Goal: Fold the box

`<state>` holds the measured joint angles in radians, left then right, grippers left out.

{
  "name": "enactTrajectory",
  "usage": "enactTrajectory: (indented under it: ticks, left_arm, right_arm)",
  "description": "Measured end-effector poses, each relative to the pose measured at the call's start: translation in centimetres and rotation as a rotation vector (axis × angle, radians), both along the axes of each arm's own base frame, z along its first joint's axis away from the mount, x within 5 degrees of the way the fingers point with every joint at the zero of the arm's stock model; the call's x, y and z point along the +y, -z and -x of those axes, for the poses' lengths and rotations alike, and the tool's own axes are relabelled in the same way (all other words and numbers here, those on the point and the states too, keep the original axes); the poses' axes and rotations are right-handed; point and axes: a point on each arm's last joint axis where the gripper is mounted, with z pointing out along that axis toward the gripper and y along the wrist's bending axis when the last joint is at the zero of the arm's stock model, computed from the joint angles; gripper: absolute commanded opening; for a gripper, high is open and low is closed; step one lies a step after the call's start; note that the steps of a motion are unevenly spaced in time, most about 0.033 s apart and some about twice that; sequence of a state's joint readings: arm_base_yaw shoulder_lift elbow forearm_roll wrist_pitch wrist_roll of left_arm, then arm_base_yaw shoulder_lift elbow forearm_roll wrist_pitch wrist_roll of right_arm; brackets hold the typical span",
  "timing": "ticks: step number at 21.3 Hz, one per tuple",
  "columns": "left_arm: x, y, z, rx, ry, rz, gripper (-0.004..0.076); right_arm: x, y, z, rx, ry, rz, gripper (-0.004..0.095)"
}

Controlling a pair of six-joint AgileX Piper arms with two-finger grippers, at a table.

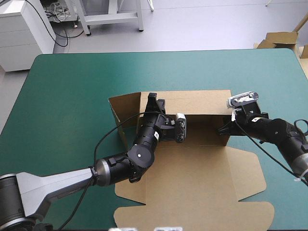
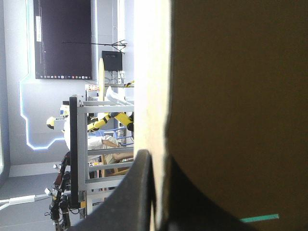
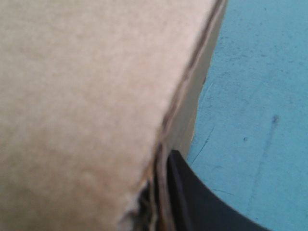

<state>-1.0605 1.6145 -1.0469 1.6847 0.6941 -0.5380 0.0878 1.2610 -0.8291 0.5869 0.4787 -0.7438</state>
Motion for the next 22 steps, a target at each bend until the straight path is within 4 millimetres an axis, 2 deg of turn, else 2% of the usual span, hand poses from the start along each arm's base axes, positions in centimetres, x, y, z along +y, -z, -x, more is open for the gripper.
enactTrajectory:
  ticks: [3, 5, 6, 8, 13, 16, 17, 19, 20, 21, 22]
  left_arm:
    - [0.0, 0.0, 0.0, 0.001, 0.0, 0.0, 0.0034]
    - [0.0, 0.0, 0.0, 0.002, 0.0, 0.001, 0.0172]
    - [0.0, 0.0, 0.0, 0.007, -0.001, 0.004, 0.0284]
    - [-0.2, 0.2, 0.2, 0.026, 0.021, 0.012, 0.037]
    - [-1.2, 0.6, 1.2, 0.052, 0.091, 0.019, 0.0333]
    - [-2.5, -0.4, 3.8, 0.033, 0.151, 0.048, 0.0291]
    - [-2.8, -1.3, 5.1, 0.012, 0.173, 0.067, 0.0274]
    - [-3.1, -3.0, 7.5, -0.016, 0.223, 0.113, 0.0189]
    - [-3.0, -3.9, 8.5, -0.027, 0.247, 0.137, 0.0077]
    - [-2.5, -5.4, 9.9, -0.041, 0.277, 0.183, -0.0003]
    - [-1.8, -6.6, 10.5, -0.056, 0.281, 0.221, 0.0004]
  right_arm:
    - [0.1, 0.0, 0.0, 0.004, 0.013, -0.009, 0.0068]
    - [0.1, 0.0, 0.0, 0.008, 0.022, -0.019, 0.0068]
    - [0.1, 0.0, 0.0, 0.011, 0.027, -0.024, 0.0068]
    - [0.3, 0.0, 0.1, 0.029, 0.036, -0.047, 0.0068]
    - [0.5, -0.7, 0.2, 0.071, 0.043, -0.061, 0.0068]
    - [0.8, -2.0, 0.3, 0.151, 0.045, -0.067, 0.0049]
    - [0.8, -2.8, 0.3, 0.17, 0.057, -0.074, 0.0047]
    - [0.8, -4.0, 0.4, 0.209, 0.069, -0.084, 0.0047]
    - [0.8, -4.4, 0.5, 0.233, 0.072, -0.086, 0.0047]
    - [0.8, -5.0, 0.7, 0.264, 0.083, -0.092, 0.0046]
    - [0.8, -5.6, 0.8, 0.285, 0.093, -0.087, 0.0047]
